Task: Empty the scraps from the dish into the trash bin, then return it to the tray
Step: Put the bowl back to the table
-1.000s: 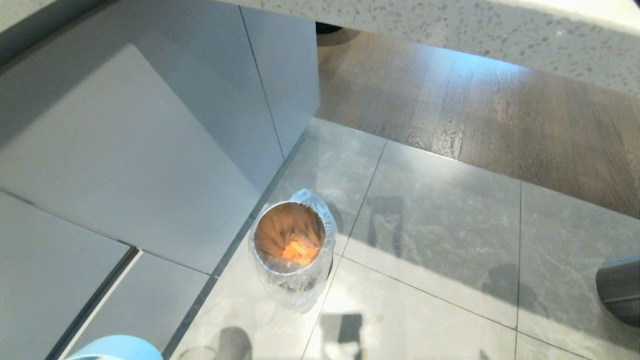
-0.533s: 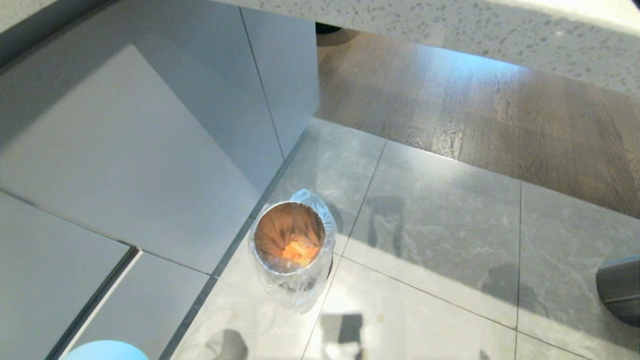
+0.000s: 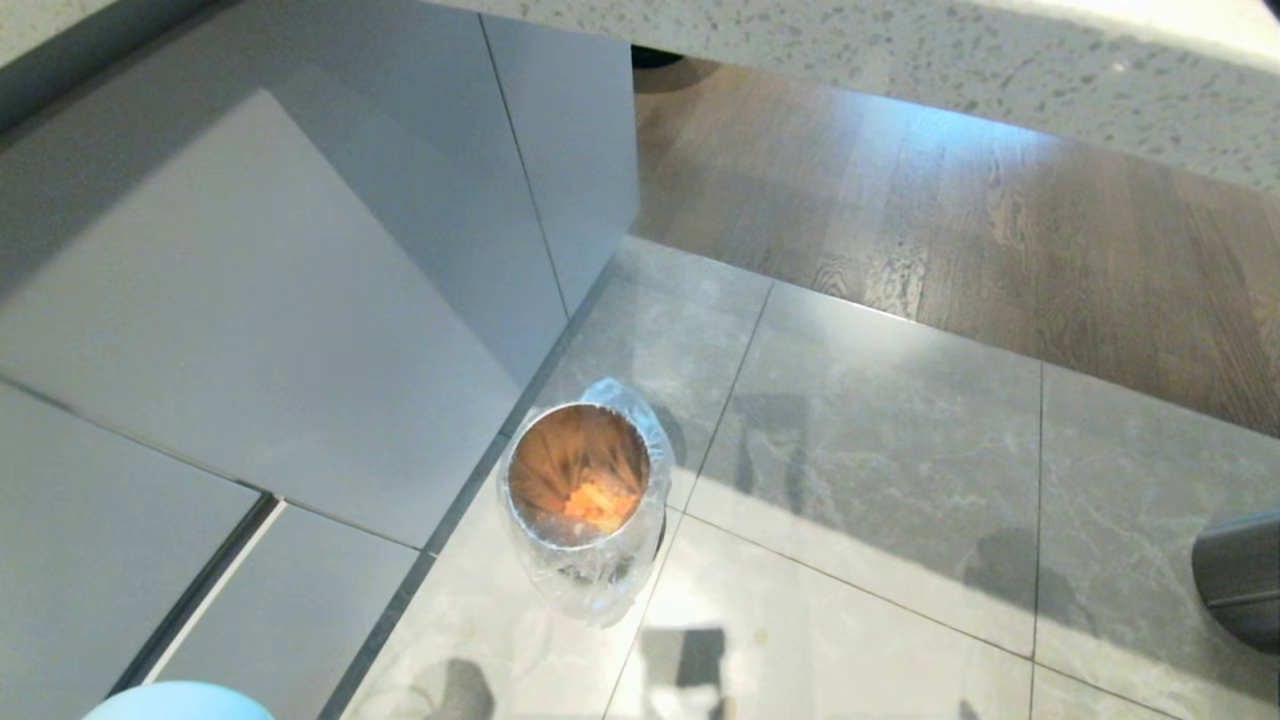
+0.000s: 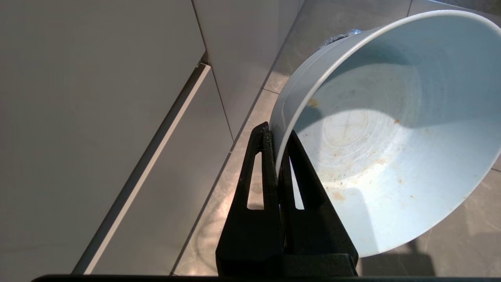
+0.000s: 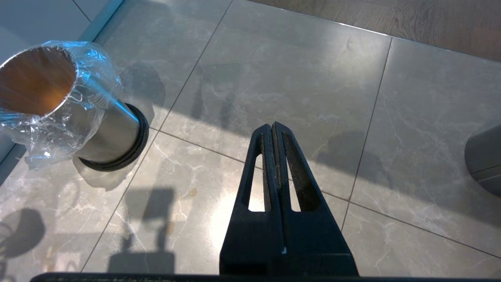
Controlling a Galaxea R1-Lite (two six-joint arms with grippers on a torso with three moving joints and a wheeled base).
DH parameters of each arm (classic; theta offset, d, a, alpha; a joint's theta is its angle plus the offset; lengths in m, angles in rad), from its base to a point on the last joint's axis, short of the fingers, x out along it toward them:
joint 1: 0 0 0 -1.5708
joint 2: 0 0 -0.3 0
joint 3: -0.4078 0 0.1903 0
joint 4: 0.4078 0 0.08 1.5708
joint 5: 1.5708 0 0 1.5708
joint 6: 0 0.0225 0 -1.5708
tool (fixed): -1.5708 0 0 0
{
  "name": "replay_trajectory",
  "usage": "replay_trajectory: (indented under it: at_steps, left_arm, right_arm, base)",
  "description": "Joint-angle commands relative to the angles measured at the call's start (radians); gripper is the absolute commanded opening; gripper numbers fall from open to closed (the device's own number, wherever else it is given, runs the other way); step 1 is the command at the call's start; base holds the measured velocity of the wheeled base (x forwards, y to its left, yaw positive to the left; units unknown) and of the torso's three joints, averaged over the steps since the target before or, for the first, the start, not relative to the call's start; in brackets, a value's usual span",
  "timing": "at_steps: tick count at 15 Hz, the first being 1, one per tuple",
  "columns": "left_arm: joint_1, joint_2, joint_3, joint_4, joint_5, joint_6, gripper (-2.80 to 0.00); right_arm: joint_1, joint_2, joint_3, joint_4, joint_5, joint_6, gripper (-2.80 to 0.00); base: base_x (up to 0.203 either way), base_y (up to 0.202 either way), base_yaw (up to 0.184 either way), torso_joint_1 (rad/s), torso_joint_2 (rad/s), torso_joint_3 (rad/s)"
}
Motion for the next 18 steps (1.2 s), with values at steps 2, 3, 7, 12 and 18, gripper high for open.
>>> replay_trajectory:
  at_steps: [2,3,7,12,18]
  left_arm:
    - [0.0,-0.003,0.0,-0.001,0.001,0.001,-2.8]
    - [0.0,-0.003,0.0,-0.001,0.001,0.001,-2.8]
    - [0.0,-0.003,0.0,-0.001,0.001,0.0,-2.8]
    - [0.0,-0.003,0.0,-0.002,-0.001,0.0,-2.8]
    - [0.0,-0.003,0.0,-0.002,0.001,-0.002,-2.8]
  right_arm:
    - [0.0,0.0,0.001,0.0,0.0,0.0,-2.8]
    - [0.0,0.0,-0.001,0.0,0.0,0.0,-2.8]
    - [0.0,0.0,-0.001,0.0,0.0,0.0,-2.8]
    - [0.0,0.0,0.0,0.0,0.0,0.0,-2.8]
    - [0.0,0.0,-0.001,0.0,0.0,0.0,-2.8]
  base:
    - [0.0,0.0,0.0,0.0,0.0,0.0]
    - [0.0,0.0,0.0,0.0,0.0,0.0]
    - [0.0,0.0,0.0,0.0,0.0,0.0]
    - [0.0,0.0,0.0,0.0,0.0,0.0]
    - [0.0,0.0,0.0,0.0,0.0,0.015]
